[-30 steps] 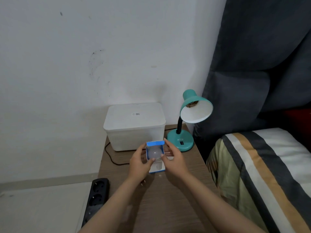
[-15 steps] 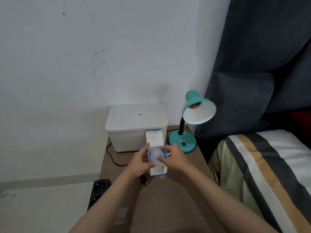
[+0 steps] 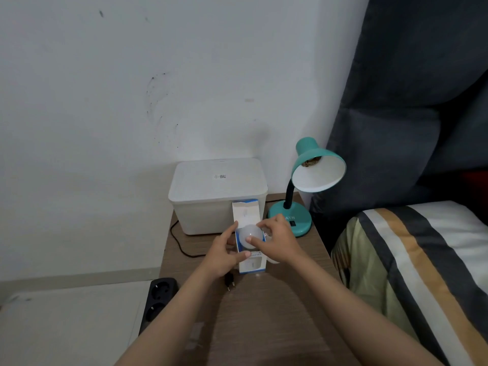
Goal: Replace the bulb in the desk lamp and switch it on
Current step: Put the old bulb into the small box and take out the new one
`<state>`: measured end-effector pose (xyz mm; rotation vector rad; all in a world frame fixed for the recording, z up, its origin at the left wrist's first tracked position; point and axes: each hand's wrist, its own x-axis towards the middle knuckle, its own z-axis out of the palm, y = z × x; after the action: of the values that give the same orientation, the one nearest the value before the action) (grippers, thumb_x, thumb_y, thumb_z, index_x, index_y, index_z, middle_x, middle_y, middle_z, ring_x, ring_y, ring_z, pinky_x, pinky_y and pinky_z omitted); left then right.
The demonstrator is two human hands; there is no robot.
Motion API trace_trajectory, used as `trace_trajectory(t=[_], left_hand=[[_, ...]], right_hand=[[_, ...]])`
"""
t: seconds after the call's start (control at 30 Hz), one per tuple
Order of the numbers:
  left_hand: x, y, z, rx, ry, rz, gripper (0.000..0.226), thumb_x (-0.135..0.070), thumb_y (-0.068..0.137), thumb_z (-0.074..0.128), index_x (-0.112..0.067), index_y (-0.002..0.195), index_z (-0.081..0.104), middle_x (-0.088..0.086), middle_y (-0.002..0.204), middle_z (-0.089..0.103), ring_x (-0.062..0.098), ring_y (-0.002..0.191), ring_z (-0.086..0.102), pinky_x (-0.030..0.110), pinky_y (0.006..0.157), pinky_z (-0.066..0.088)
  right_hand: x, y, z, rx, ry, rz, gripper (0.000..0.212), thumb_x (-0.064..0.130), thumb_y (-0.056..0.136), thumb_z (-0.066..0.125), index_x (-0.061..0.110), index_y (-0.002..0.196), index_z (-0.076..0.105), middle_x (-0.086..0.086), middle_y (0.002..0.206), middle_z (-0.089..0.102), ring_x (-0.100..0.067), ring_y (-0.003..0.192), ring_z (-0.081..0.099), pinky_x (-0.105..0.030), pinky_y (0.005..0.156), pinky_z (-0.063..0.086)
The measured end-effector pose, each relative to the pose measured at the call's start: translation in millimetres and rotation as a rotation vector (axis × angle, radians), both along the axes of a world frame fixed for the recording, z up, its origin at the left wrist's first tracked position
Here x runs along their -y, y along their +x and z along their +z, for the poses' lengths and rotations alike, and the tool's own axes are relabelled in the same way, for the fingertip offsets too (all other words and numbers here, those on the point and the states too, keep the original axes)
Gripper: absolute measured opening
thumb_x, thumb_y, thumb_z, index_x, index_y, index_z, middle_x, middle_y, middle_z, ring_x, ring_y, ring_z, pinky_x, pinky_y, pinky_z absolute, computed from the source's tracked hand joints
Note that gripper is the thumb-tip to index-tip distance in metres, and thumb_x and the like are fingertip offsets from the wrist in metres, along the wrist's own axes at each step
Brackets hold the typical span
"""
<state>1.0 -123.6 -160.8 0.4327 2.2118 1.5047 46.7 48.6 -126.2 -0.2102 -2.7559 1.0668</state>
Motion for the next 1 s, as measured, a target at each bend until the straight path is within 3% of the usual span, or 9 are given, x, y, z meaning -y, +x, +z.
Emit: trace_trajectory(t=[0.27, 0.43, 0.53, 0.63, 0.87, 1.0], left_hand=[[-1.4, 3.1, 5.1, 0.021, 0.007, 0.02, 0.085, -0.021, 0.077, 0.075, -0.041, 0.141, 0.023, 0.007, 0.124, 0.045, 0.019, 0.092, 0.064, 0.021, 0.057, 0.053], [-2.3, 5.5, 7.8, 0.017, 0.02, 0.034, 0.084, -0.02, 0.077, 0.075, -0.037, 0.142, 0.025, 0.009, 0.125, 0.045, 0.019, 0.09, 0.064, 0.02, 0.056, 0.052], [-2.6, 7.4, 8.5, 0.017, 0.031, 0.044, 0.084, -0.018, 0.078, 0.074, -0.034, 0.143, 0.025, 0.009, 0.125, 0.046, 0.018, 0.089, 0.065, 0.02, 0.056, 0.053], [-2.5, 11.3, 10.8, 0.006, 0.033, 0.053, 0.083, -0.018, 0.078, 0.074, -0.033, 0.143, 0.024, 0.004, 0.125, 0.044, 0.016, 0.092, 0.063, 0.019, 0.057, 0.054], [-3.8, 21.3, 12.3, -0.062, 0.08, 0.129, 0.073, -0.017, 0.075, 0.076, -0.03, 0.135, 0.035, -0.003, 0.113, 0.053, 0.019, 0.098, 0.062, 0.025, 0.067, 0.057], [-7.1, 27.6, 14.4, -0.101, 0.105, 0.173, 0.063, -0.011, 0.077, 0.074, -0.027, 0.128, 0.04, -0.011, 0.103, 0.054, 0.005, 0.092, 0.058, 0.017, 0.062, 0.054]], right_hand=[[1.0, 16.5, 14.4, -0.186, -0.381, -0.085, 0.042, 0.041, 0.066, 0.08, 0.019, 0.092, 0.055, 0.007, 0.095, 0.063, -0.003, 0.09, 0.06, -0.018, 0.076, 0.048], [1.8, 19.5, 25.3, -0.258, -0.573, -0.118, 0.041, 0.034, 0.075, 0.076, 0.026, 0.105, 0.048, 0.004, 0.101, 0.057, -0.014, 0.093, 0.06, -0.026, 0.074, 0.055], [1.4, 21.8, 31.0, -0.257, -0.564, -0.086, 0.028, 0.039, 0.076, 0.066, 0.028, 0.096, 0.051, 0.005, 0.095, 0.055, -0.012, 0.087, 0.057, -0.018, 0.064, 0.049], [1.2, 23.6, 30.7, -0.222, -0.555, -0.095, 0.022, 0.038, 0.07, 0.063, 0.026, 0.083, 0.051, 0.002, 0.087, 0.055, -0.013, 0.08, 0.056, -0.019, 0.062, 0.043], [-3.4, 26.0, 24.3, -0.222, -0.546, -0.103, 0.024, 0.006, 0.068, 0.074, 0.014, 0.083, 0.059, -0.006, 0.088, 0.063, -0.016, 0.082, 0.059, -0.026, 0.07, 0.049], [-4.1, 29.1, 20.3, -0.254, -0.477, -0.184, 0.019, 0.023, 0.074, 0.077, 0.019, 0.076, 0.059, 0.006, 0.077, 0.061, -0.007, 0.075, 0.056, -0.018, 0.065, 0.044]])
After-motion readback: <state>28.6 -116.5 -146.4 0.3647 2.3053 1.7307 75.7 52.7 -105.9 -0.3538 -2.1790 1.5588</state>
